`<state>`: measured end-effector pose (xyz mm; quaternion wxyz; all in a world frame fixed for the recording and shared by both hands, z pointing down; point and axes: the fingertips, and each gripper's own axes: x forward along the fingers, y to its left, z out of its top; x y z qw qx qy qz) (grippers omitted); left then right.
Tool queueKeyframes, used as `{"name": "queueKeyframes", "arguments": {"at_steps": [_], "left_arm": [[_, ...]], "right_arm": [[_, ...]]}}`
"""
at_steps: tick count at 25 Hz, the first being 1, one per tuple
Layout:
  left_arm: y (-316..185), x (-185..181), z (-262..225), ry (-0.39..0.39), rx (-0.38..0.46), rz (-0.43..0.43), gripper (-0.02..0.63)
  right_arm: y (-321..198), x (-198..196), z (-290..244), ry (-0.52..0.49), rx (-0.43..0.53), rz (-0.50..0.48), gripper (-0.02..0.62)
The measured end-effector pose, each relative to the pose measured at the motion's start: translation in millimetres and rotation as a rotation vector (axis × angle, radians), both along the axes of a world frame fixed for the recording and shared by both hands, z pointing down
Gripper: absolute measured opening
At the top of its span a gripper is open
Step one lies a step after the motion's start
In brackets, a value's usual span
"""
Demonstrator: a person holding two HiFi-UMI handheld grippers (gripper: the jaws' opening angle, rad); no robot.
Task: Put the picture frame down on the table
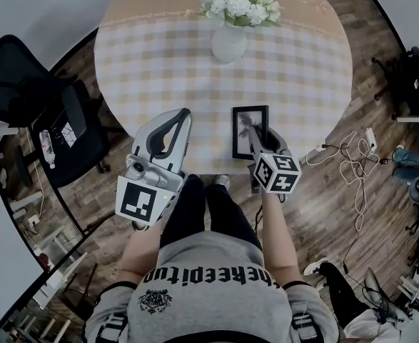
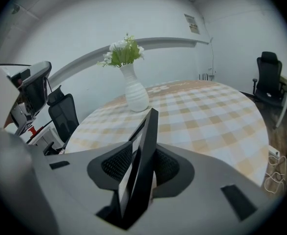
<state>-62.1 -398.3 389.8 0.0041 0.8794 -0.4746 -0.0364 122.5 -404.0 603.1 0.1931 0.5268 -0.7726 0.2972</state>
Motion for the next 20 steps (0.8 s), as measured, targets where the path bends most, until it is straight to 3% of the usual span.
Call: {"name": "queueKeyframes", "arguments": {"at_steps": [12, 20], "left_arm": [[4, 10, 6, -0.023, -0.037, -0.011, 0.017], [4, 16, 6, -0.036, -0.034, -0.017, 0.017]], "right_arm": [[-3, 27, 20, 0.077, -0.033, 0.020, 0.199], [-4, 35, 33, 0.100, -0.068, 0.024, 0.210]]}}
